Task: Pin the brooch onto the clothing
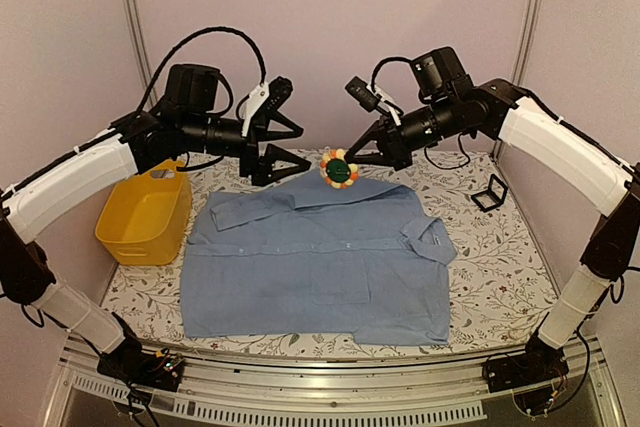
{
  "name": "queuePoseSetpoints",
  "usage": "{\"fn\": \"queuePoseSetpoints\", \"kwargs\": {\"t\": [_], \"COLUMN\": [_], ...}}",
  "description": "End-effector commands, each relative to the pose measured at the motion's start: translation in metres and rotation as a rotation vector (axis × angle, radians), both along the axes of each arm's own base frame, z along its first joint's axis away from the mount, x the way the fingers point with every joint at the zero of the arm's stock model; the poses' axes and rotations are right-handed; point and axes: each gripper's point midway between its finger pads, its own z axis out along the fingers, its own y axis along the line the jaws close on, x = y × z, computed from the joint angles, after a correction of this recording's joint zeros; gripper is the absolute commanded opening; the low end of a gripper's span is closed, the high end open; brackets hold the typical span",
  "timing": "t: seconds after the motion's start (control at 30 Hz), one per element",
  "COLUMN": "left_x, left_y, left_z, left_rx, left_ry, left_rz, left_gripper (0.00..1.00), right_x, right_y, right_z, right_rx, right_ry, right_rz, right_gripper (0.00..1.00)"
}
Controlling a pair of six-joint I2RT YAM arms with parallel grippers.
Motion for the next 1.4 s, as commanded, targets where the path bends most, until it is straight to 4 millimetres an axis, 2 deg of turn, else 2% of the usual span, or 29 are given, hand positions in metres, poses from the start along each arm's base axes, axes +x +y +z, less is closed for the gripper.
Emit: {"fn": "queuePoseSetpoints", "kwargs": {"t": [0.0, 0.1, 0.27, 0.37, 0.47, 0.57, 0.73, 0.87, 1.17, 1.37], "left_x": [-0.035, -0.046, -0.064, -0.071, -0.070, -0.065, -0.071, -0.078, -0.082, -0.074], "left_y": [0.004, 0.006, 0.008, 0.008, 0.005, 0.000, -0.001, 0.001, -0.009, -0.018], "left_z": [0.001, 0.013, 0.038, 0.042, 0.044, 0.035, 0.032, 0.043, 0.061, 0.054], "left_rx": [0.031, 0.002, -0.057, -0.074, -0.067, -0.014, -0.008, -0.075, -0.108, -0.086], "left_ry": [0.022, 0.015, 0.020, 0.027, 0.036, 0.070, 0.063, 0.021, 0.039, 0.062], "left_rz": [-0.107, -0.127, -0.157, -0.169, -0.165, -0.169, -0.209, -0.221, -0.250, -0.248], "left_gripper": [0.87, 0.85, 0.79, 0.75, 0.68, 0.61, 0.60, 0.61, 0.57, 0.49], "right_x": [-0.042, -0.059, -0.071, -0.075, -0.077, -0.078, -0.081, -0.086, -0.086, -0.084], "right_y": [0.010, 0.014, 0.021, 0.025, 0.028, 0.030, 0.032, 0.030, 0.029, 0.031], "right_z": [0.035, 0.042, 0.045, 0.046, 0.047, 0.049, 0.055, 0.066, 0.075, 0.071], "right_rx": [0.141, 0.176, 0.194, 0.190, 0.177, 0.179, 0.201, 0.228, 0.260, 0.248], "right_ry": [-0.046, -0.064, -0.072, -0.093, -0.124, -0.132, -0.159, -0.184, -0.250, -0.250], "right_rz": [0.222, 0.288, 0.341, 0.341, 0.332, 0.332, 0.327, 0.340, 0.327, 0.322], "right_gripper": [0.00, 0.00, 0.00, 0.00, 0.00, 0.00, 0.00, 0.00, 0.00, 0.00]}}
